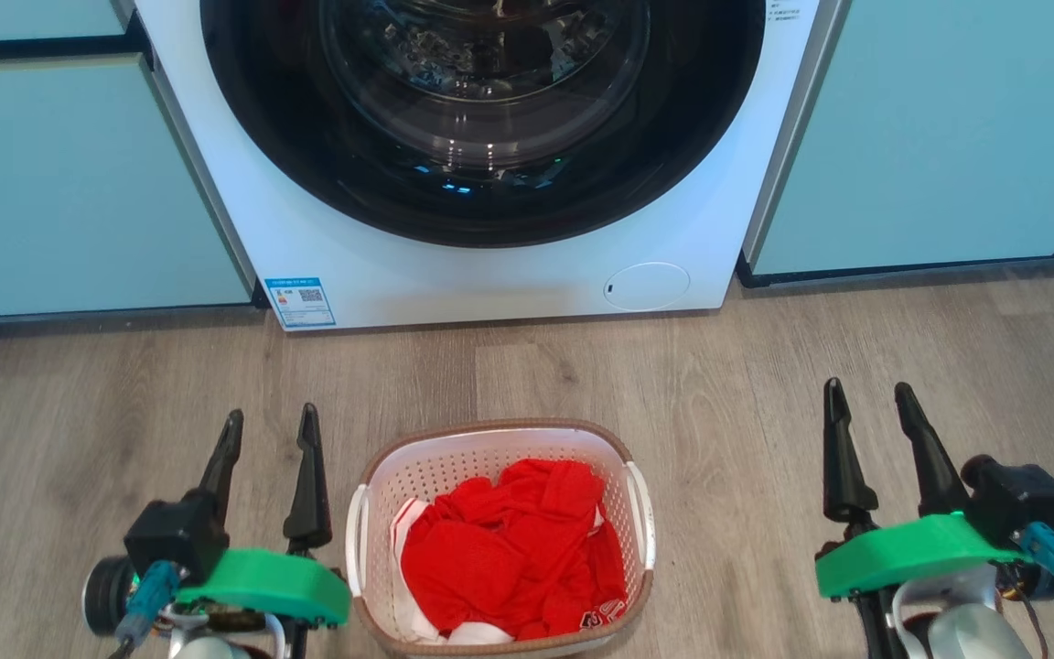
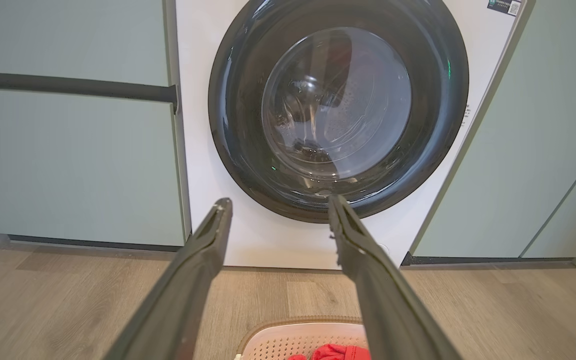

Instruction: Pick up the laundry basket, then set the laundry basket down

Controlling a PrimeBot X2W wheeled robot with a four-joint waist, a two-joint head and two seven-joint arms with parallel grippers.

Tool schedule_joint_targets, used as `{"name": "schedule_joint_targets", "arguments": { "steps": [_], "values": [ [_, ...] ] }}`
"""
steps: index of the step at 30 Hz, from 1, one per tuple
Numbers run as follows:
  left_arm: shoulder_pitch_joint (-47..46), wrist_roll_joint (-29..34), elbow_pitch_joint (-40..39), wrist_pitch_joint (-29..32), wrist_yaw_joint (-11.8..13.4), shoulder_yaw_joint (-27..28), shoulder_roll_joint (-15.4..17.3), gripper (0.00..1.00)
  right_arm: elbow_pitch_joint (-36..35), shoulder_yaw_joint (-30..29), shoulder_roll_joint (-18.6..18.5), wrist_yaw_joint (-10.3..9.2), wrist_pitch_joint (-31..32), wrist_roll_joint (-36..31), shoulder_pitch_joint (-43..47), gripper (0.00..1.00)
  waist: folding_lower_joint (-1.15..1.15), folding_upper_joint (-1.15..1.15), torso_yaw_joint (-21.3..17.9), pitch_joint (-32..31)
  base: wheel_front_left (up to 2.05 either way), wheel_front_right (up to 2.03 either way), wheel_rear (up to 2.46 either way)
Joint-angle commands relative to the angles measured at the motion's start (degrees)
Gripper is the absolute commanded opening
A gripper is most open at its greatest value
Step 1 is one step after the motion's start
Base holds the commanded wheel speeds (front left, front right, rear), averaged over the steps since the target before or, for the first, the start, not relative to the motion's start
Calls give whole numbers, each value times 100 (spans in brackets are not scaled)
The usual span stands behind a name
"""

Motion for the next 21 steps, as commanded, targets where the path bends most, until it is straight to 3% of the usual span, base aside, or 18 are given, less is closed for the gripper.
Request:
{"name": "schedule_joint_targets", "arguments": {
  "steps": [1, 16, 17, 21],
  "values": [
    [-232, -29, -155, -29, -26, 207, -7, 100, -158, 132, -23, 41, -44, 11, -146, 100, 0, 0, -1, 1, 0, 0, 0],
    [-234, -303, -125, -29, -29, 181, -7, 100, -134, 102, -23, 41, -44, 112, -123, 100, 0, 0, 53, 23, 0, 0, 0],
    [3, -320, 44, 0, 1, -12, 0, 0, 38, 0, 1, 0, 0, 108, 2, 0, 0, 0, 53, 24, 0, 0, 0],
    [88, -400, 306, 16, -7, -23, -1, 0, 282, 23, 11, 0, 14, 185, 62, 0, 0, 0, 55, 26, 0, 0, 0]
  ]
}}
